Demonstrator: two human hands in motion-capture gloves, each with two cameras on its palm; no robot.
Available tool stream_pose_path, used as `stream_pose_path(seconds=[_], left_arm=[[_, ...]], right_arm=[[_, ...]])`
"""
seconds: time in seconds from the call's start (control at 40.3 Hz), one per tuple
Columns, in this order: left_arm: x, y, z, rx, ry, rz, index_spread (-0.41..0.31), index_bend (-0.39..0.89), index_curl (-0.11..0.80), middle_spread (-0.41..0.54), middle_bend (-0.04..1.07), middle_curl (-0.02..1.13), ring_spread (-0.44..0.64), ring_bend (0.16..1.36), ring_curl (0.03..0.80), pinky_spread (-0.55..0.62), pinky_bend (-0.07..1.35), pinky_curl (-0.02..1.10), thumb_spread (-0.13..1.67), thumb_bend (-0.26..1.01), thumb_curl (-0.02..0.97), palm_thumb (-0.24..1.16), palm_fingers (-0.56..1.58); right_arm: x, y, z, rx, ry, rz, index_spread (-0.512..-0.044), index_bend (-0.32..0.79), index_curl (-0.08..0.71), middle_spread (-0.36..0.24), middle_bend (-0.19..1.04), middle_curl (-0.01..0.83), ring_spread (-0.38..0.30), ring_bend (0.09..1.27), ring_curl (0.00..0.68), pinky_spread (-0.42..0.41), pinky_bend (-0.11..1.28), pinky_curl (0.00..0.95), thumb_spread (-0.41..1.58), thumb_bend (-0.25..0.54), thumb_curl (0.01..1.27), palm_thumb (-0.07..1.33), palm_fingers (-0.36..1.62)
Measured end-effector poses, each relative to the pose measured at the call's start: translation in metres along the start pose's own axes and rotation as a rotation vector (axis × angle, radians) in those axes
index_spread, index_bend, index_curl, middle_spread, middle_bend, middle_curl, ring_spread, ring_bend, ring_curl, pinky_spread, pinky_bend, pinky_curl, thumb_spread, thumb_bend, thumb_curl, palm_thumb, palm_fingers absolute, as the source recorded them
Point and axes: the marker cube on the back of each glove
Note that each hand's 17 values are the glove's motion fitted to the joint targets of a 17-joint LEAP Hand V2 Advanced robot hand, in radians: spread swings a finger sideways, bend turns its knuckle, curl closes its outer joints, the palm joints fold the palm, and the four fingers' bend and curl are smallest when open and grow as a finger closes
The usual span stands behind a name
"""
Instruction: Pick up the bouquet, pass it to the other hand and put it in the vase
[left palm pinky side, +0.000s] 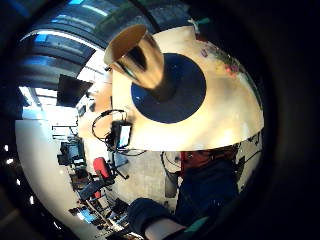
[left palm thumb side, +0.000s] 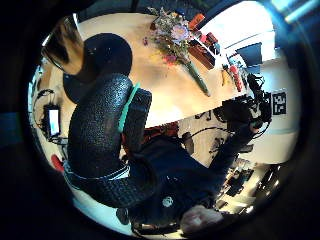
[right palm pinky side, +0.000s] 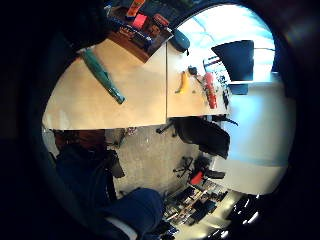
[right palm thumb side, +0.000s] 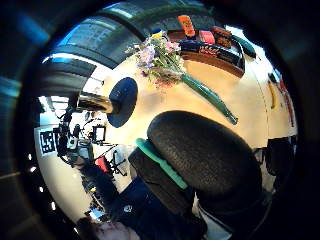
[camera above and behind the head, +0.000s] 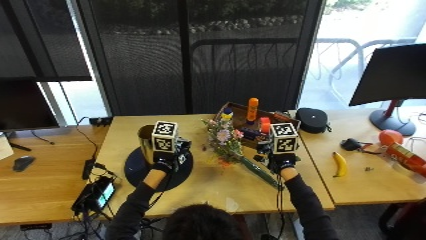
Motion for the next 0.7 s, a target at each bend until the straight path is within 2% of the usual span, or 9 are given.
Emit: stream_pose_path(seconds=[0.074,0.323,0.546,0.695], left_arm=[[0.020,0.010,-0.008,0.026,-0.101,0.049,-0.060,0.18,0.182,0.118,0.17,0.16,0.22,0.45,0.183,0.25,0.34,0.19,0.99,0.10,0.115,0.21,0.38],[0.004,0.016,-0.010,0.039,-0.097,0.022,-0.066,0.17,0.247,0.131,0.17,0.21,0.25,0.46,0.211,0.28,0.34,0.24,1.15,0.06,0.166,0.21,0.36],[0.013,0.018,-0.001,0.040,-0.085,0.050,-0.073,0.17,0.286,0.133,0.17,0.24,0.26,0.47,0.229,0.29,0.33,0.27,1.20,0.02,0.199,0.22,0.34],[0.023,0.021,-0.003,0.038,-0.093,0.079,-0.066,0.15,0.298,0.134,0.17,0.25,0.26,0.48,0.242,0.29,0.34,0.29,1.21,0.00,0.217,0.23,0.33]], right_arm=[[0.006,0.014,-0.019,-0.049,0.105,0.025,-0.334,0.12,0.115,-0.066,0.22,0.172,-0.049,0.51,0.222,0.047,0.44,0.221,0.93,0.085,0.09,0.21,0.39],[-0.004,0.017,-0.019,-0.061,0.085,-0.011,-0.362,0.12,0.149,-0.062,0.23,0.236,-0.046,0.51,0.253,0.059,0.43,0.259,1.09,0.037,0.13,0.22,0.38],[0.005,0.018,-0.014,-0.133,0.115,-0.013,-0.362,0.11,0.164,-0.060,0.24,0.279,-0.040,0.51,0.271,0.074,0.43,0.285,1.12,-0.005,0.17,0.22,0.37],[0.007,0.017,-0.027,-0.108,0.088,0.008,-0.348,0.10,0.163,-0.057,0.26,0.305,-0.029,0.50,0.280,0.095,0.44,0.301,1.11,-0.019,0.19,0.22,0.36]])
